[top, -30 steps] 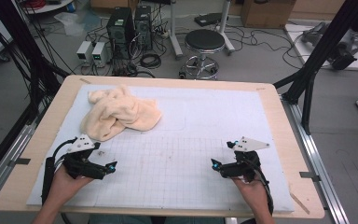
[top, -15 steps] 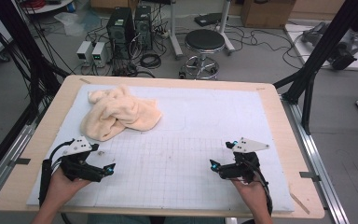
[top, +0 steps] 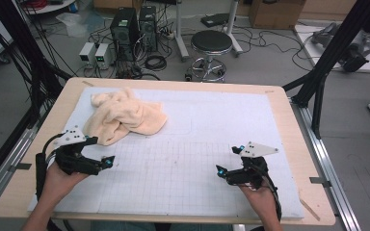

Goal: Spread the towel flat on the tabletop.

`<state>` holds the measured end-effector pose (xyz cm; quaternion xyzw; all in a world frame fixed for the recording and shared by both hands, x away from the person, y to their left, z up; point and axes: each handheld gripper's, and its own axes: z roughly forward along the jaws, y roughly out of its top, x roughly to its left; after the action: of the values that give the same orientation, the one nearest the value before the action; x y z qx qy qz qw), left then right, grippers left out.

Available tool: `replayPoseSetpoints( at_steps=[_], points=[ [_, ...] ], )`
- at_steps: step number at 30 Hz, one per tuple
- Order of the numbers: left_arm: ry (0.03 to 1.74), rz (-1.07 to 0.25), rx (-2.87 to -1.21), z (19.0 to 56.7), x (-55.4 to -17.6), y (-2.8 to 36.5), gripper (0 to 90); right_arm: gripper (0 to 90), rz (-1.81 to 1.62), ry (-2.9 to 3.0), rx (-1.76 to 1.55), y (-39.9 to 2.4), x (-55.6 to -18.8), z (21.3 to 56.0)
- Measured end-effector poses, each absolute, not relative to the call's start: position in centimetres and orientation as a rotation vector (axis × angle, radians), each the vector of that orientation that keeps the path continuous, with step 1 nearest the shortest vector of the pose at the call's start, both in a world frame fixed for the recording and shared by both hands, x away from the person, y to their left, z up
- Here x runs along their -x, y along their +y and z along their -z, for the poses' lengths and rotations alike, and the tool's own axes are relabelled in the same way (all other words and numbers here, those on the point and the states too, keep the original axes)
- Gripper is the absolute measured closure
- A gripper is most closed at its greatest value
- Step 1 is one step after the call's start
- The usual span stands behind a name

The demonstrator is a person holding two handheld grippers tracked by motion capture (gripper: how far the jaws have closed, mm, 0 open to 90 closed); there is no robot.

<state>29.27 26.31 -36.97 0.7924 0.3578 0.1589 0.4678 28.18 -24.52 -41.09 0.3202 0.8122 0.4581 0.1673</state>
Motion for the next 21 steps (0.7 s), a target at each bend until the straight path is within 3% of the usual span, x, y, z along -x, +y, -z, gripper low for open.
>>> replayPoseSetpoints(
  at_steps=[19,21],
  points=[
    [0.988,-0.421,-1.930,33.3,-39.8,26.5,3.0,9.5,-1.316,2.318,-0.903,-24.1,-28.6,41.0],
    [1.006,-0.439,-1.902,33.6,-40.7,26.5,8.5,9.5,-1.313,2.318,-0.900,-24.1,-28.6,41.0]
  ],
)
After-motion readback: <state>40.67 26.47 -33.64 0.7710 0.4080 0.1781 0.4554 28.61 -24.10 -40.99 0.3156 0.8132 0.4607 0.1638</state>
